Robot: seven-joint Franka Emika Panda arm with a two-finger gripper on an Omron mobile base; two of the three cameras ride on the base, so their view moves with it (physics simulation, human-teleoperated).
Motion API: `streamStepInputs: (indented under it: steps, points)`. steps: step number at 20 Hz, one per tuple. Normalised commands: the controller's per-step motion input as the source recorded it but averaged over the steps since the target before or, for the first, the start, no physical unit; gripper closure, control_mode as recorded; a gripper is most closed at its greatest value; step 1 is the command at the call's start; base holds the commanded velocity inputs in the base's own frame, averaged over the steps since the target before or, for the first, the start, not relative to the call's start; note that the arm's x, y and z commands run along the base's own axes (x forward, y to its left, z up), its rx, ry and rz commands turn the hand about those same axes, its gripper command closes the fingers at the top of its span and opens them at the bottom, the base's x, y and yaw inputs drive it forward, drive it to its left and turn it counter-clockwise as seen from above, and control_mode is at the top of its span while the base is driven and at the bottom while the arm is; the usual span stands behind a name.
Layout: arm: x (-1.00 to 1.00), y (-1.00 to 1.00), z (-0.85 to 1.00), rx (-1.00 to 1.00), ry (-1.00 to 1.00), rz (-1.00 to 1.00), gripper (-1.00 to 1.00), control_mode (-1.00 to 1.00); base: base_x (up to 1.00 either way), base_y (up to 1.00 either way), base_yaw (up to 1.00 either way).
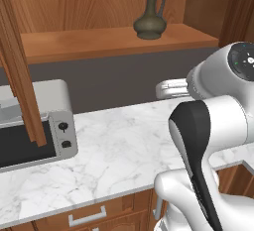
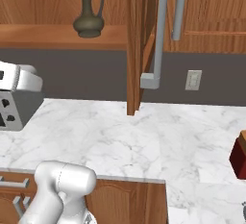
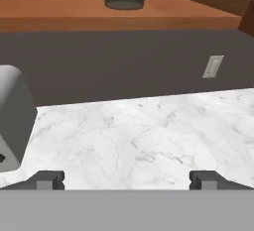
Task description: Move the mustard and oil and vinegar bottle from the cabinet to the dining counter.
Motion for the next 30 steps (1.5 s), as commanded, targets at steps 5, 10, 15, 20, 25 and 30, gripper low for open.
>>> streamStepInputs:
  steps: [5, 10, 15, 20, 25, 30]
  points:
    - [0.02, -0.18, 0.35, 0.03, -0.09, -0.05, -1.00, -1.00, 0.00, 0.00, 0.00]
    - [0.15, -0.22, 0.26, 0.00, -0.21, 0.00, -1.00, -1.00, 0.00, 0.00, 0.00]
    - [0.30, -0.27, 0.13, 0.00, -0.23, 0.00, -1.00, -1.00, 0.00, 0.00, 0.00]
    - [0.39, -0.22, 0.22, 0.01, -0.13, 0.00, -1.00, -1.00, 0.00, 0.00, 0.00]
    - [0.43, -0.05, 0.43, 0.11, 0.02, -0.05, -1.00, -1.00, 0.00, 0.00, 0.00]
    - [0.41, 0.00, 0.42, 0.13, 0.09, -0.03, -1.00, -1.00, 0.00, 0.00, 0.00]
